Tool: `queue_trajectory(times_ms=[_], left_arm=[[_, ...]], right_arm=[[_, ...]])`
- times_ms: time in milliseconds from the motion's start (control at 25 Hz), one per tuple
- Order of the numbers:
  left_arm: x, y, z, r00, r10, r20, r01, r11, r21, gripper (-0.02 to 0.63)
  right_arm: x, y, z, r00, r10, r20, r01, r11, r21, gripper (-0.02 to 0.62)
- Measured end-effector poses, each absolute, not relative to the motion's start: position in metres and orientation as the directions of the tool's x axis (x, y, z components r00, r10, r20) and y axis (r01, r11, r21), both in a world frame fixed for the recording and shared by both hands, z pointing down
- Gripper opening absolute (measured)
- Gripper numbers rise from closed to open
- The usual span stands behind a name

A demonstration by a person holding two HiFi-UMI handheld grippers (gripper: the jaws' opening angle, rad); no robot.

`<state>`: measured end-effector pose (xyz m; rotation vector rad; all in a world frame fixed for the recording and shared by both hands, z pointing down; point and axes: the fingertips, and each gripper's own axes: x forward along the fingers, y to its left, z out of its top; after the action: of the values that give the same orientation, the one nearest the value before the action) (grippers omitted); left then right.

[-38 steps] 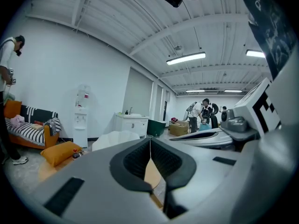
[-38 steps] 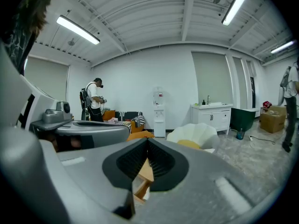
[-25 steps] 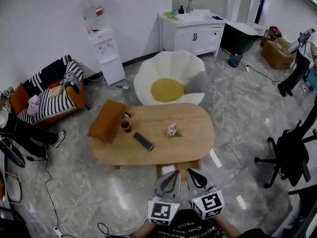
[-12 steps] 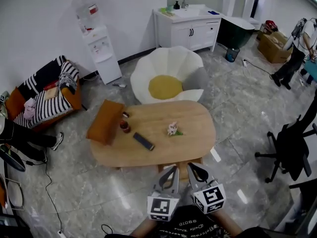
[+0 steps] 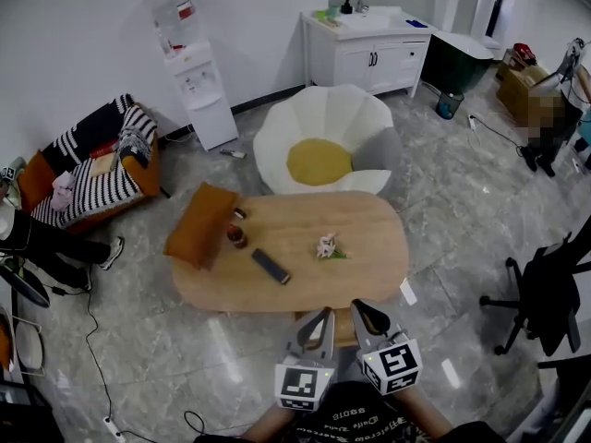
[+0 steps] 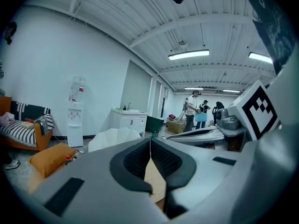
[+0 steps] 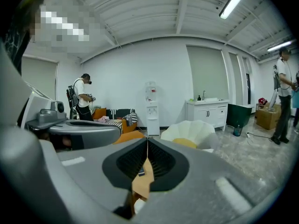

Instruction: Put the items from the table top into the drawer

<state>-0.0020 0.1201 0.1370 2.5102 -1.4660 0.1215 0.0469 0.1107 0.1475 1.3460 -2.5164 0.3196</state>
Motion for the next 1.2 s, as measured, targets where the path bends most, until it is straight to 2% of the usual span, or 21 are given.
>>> queue_trajectory(times_ms=[520,960,1200], left_arm=[[0.004,0.059,0.152,0.415,-0.882,0.225,-0.908,-0.385,0.167,0.012],[0.005,0.010,0.164,0.379,-0.895,0.235,-0.921,-0.341,0.188,0.012],[0.005,-0.013,0.175,0.372,-0.892,0.258,-0.926,-0.337,0.172,0.011]], right_arm=[[0.062,0.041,0.164,-0.589,-0.714,0.378,-0.792,0.604,-0.090,0.013],[0.063,-0.010,0.179,-0.622,-0.673,0.401,-0.761,0.640,-0.105,0.082],[0.060,-0.038,0.188,-0.638,-0.653,0.408,-0.746,0.655,-0.120,0.147]])
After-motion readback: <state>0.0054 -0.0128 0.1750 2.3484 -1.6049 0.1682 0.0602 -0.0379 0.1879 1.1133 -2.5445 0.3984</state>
